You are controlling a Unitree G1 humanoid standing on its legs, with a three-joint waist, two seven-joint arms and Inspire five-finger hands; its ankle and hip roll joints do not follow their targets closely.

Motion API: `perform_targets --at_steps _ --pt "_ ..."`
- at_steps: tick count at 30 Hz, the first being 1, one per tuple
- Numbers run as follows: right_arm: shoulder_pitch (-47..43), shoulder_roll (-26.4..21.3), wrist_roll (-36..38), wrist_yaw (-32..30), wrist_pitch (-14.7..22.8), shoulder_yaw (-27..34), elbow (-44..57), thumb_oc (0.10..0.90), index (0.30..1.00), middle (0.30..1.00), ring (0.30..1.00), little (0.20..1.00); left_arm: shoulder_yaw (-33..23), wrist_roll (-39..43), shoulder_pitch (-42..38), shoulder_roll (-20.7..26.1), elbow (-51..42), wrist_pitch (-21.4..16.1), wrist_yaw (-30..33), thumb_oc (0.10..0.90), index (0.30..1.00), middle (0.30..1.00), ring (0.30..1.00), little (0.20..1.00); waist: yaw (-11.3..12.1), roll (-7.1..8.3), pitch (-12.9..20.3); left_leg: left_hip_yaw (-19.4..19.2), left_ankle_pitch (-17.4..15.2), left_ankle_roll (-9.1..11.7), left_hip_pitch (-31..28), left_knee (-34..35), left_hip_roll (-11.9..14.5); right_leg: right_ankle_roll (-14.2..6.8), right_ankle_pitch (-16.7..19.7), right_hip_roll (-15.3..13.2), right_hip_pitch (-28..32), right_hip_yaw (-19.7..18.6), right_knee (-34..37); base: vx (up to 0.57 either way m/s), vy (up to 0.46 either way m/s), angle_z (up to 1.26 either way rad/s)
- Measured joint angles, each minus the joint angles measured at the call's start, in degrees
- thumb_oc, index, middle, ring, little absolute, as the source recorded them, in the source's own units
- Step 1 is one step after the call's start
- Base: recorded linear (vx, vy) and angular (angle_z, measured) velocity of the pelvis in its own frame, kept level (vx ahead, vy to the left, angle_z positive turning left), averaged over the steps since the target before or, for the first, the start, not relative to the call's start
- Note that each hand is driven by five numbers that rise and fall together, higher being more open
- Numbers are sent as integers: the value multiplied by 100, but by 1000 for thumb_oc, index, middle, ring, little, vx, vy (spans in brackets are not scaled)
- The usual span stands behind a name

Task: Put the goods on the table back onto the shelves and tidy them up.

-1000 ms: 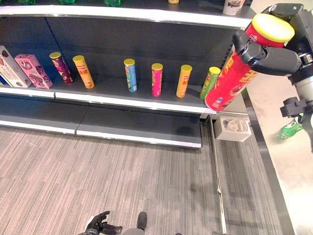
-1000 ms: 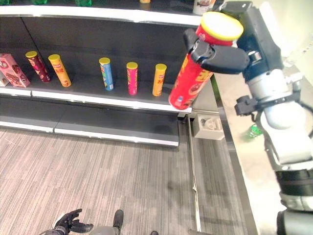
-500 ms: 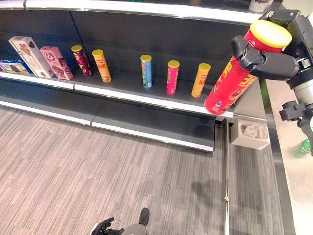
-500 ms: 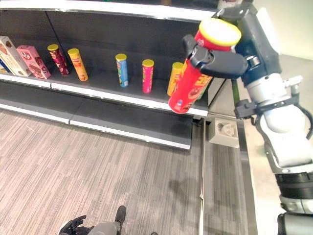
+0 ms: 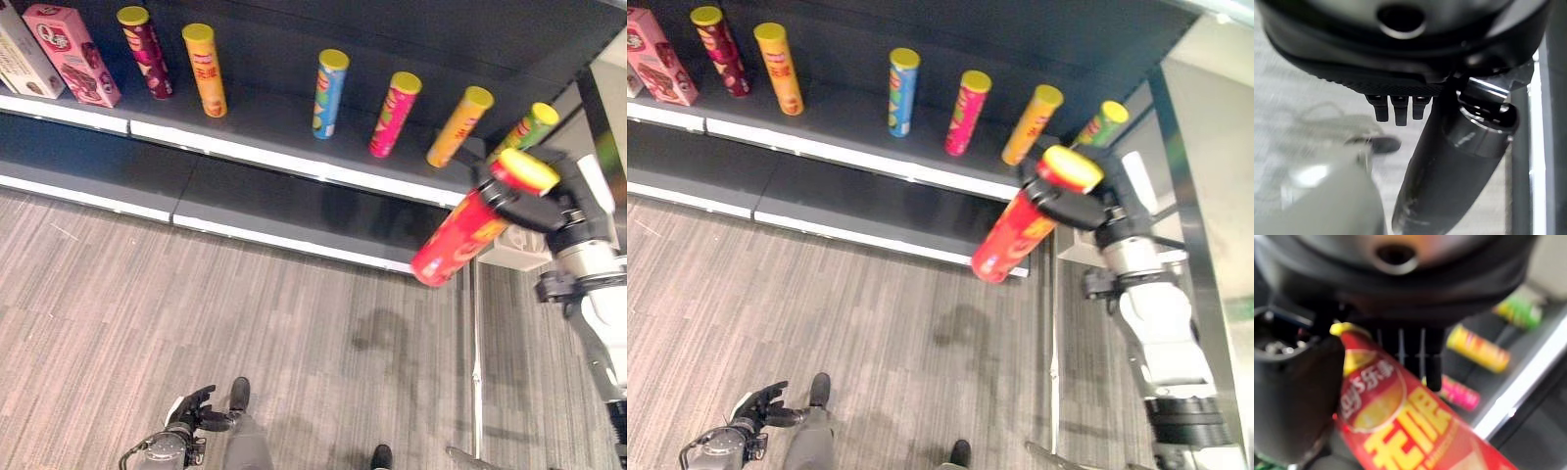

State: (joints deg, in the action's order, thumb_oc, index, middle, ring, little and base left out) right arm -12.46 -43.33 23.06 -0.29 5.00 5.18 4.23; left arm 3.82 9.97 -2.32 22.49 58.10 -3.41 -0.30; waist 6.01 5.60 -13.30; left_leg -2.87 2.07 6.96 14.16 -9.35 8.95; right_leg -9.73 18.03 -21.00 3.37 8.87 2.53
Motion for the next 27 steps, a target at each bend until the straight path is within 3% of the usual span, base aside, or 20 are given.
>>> perform_targets --at_steps 1,3,4,5,6,8,9,10,12,14,21,24,27 --pt "-64 -18 -19 -3 1 -8 128 400 300 300 300 300 -8 0 19 88 -87 -28 17 800 900 900 900 900 3 -2 1 -113 -83 -68 5 -62 -58 -24 266 -83 -119 -42 -90 37 355 -54" --pt "-310 -57 -24 -27 15 -53 279 400 300 300 300 300 -53 -3 27 376 -121 -28 90 800 900 900 900 900 -58 79 -36 -423 -169 -252 -61 4 -209 329 651 -189 -444 -155 -278 98 432 -49" --pt "-317 -51 -26 -48 20 -44 309 400 300 300 300 300 -223 -29 22 428 -89 -31 96 800 900 900 900 900 -87 92 -38 -426 -157 -304 -103 65 -194 364 681 -196 -461 -156 -326 108 387 -34" --pt "-336 -96 -28 -52 23 -45 295 400 300 300 300 300 -331 -58 -23 485 -10 -14 121 800 900 900 900 900 -92 97 -62 -465 -53 -438 -364 473 -176 -336 -43 -26 -624 -381 -399 105 376 -27" --pt "-352 -162 -19 -48 32 -45 304 400 300 300 300 300 -397 -61 -27 439 7 -8 121 800 900 900 900 900 -119 41 -91 -463 74 -496 -511 744 -151 -552 -409 216 -621 -512 -166 75 348 -23" --pt "-394 -373 -13 -70 80 2 313 400 300 300 300 300 -461 -113 -32 420 51 -14 126 800 900 900 900 900 -210 50 -82 -454 249 -465 -727 1126 -203 -548 -731 729 -746 -629 339 43 231 15" --pt "-370 -374 -3 -97 108 51 314 400 300 300 300 300 -490 -116 -19 395 52 -2 115 800 900 900 900 900 -381 96 -67 -343 360 -394 -824 1270 -330 -476 -588 1113 -821 -724 336 30 139 36" --pt "-364 -410 -3 -120 108 45 308 400 300 300 300 300 -503 -115 9 262 58 -4 116 800 900 900 900 900 -355 104 -52 -337 364 -383 -919 1351 -449 -236 -742 1098 -795 -358 225 51 195 27" --pt "-373 -412 3 -138 122 48 309 400 300 300 300 300 -449 -116 113 4 22 -7 93 800 900 900 900 900 -406 -73 22 -332 382 -348 -938 1439 -401 -261 -737 1088 -791 -521 261 79 101 3" --pt "-370 -476 -2 -151 119 48 300 400 300 300 300 300 -425 -119 184 -238 -27 -1 101 800 900 900 900 900 -419 -101 7 -309 406 -313 -933 1447 -429 -272 -750 1124 -809 -525 262 63 16 2" --pt "-389 -510 -13 -199 136 44 317 400 300 300 300 300 -382 -115 172 -253 -85 -1 106 800 900 900 900 900 -419 -5 -78 -81 458 -181 -901 1449 -269 -335 -957 1193 -702 -620 269 126 -186 11" --pt "-602 -621 -25 -196 175 28 365 400 300 300 300 300 -388 -88 158 -190 -181 -1 117 800 900 900 900 900 -394 -15 -184 55 510 -49 -800 1449 -144 -56 -1227 1300 -698 -591 273 173 -204 17" --pt "-721 -733 -29 -194 176 26 488 400 300 300 300 300 -409 22 216 -287 -189 7 121 800 900 900 900 900 -368 -113 -261 141 556 46 -741 1447 12 23 -1290 1480 -704 -440 272 269 -177 10"
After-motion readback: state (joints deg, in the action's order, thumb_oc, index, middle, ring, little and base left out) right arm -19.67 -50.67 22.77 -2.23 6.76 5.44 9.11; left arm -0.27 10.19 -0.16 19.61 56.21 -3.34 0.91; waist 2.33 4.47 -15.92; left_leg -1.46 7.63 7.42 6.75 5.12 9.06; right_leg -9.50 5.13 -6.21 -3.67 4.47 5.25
